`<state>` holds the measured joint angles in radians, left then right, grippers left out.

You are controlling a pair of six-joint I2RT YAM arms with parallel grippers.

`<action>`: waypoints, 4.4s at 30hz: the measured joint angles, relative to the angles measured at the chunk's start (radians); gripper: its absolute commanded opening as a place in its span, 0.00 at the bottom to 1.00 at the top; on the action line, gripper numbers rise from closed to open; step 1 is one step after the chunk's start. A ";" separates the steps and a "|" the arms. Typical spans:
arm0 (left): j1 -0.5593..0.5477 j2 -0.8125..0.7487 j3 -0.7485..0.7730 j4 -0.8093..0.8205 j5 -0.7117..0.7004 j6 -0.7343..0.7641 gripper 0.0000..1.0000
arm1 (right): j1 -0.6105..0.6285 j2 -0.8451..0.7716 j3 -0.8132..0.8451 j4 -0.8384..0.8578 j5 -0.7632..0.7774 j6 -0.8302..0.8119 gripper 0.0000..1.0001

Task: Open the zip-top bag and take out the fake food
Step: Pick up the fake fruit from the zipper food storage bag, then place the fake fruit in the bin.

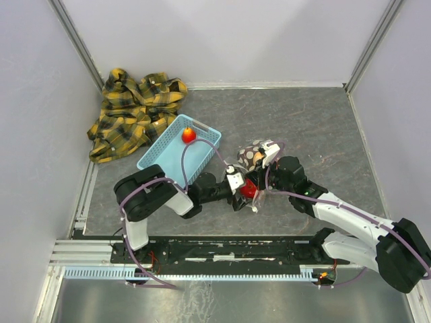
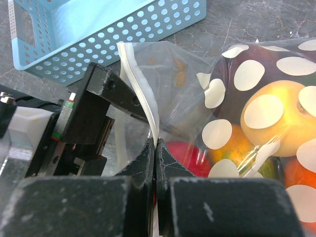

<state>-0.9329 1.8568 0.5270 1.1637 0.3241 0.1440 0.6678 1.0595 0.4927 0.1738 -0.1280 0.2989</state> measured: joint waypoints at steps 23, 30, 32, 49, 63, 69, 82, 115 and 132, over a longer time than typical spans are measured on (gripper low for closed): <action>-0.005 0.110 0.058 0.059 0.000 -0.082 0.55 | 0.000 0.009 -0.013 0.022 -0.006 0.011 0.02; -0.005 0.085 0.049 0.040 0.019 -0.098 0.38 | 0.000 -0.003 -0.015 0.020 -0.003 0.007 0.02; -0.005 0.058 0.032 0.040 0.018 -0.103 0.37 | 0.000 -0.010 -0.017 0.020 -0.002 0.005 0.01; -0.005 -0.119 -0.098 0.010 0.015 -0.143 0.29 | 0.000 -0.029 -0.026 0.013 0.025 -0.008 0.02; -0.005 -0.336 -0.137 -0.152 -0.029 -0.220 0.29 | 0.000 -0.045 -0.042 0.012 0.035 -0.008 0.02; 0.011 -0.443 -0.133 -0.291 -0.050 -0.284 0.30 | 0.000 -0.046 -0.045 0.012 0.035 -0.008 0.01; 0.102 -0.612 -0.034 -0.636 -0.079 -0.374 0.32 | 0.000 -0.046 -0.047 0.012 0.035 -0.008 0.02; 0.583 -0.557 0.122 -0.846 0.051 -0.622 0.32 | 0.000 -0.034 -0.047 0.013 0.032 -0.008 0.02; 0.652 -0.241 0.286 -0.861 -0.013 -0.707 0.52 | 0.000 -0.023 -0.047 0.014 0.031 -0.007 0.02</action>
<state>-0.2810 1.6161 0.8131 0.3027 0.3107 -0.5629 0.6678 1.0367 0.4461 0.1875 -0.0971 0.2916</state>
